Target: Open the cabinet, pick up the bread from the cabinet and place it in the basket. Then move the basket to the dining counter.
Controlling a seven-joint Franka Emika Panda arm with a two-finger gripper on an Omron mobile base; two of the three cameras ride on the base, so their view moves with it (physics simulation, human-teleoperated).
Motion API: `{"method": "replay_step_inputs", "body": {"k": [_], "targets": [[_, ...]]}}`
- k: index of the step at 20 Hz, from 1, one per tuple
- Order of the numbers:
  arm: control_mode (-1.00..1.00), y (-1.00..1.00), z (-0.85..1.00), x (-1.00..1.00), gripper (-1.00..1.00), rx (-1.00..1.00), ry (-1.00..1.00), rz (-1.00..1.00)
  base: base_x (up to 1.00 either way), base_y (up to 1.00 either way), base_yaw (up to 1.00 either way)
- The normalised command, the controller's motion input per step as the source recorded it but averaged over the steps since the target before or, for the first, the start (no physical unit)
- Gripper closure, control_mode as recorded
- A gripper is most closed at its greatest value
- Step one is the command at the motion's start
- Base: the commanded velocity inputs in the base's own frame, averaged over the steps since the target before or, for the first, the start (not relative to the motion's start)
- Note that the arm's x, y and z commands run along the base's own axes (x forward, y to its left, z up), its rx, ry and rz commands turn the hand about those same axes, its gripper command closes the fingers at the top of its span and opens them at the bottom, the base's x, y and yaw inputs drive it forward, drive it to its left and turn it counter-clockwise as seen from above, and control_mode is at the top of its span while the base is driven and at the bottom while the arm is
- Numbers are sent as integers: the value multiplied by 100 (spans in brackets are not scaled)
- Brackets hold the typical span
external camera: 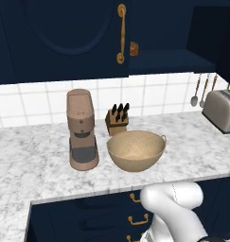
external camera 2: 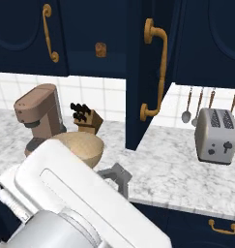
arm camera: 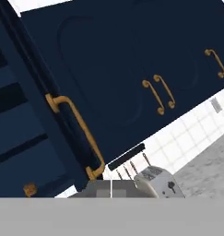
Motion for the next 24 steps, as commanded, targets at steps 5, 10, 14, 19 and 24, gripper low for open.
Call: {"method": "replay_step_inputs", "body": {"k": [5, 10, 14, 19, 24], "targets": [[-100, 100, -79, 5, 100, 15, -43, -7, 0, 0, 0], [-100, 100, -58, 44, 100, 11, -40, -14, 0, 0, 0], [-100, 100, -26, 59, 100, -1, -26, -17, 0, 0, 0], [-100, 100, -18, 68, 100, -19, -14, -17, 0, 0, 0], [-100, 100, -57, 96, 100, -48, 10, -3, 0, 0, 0]]}}
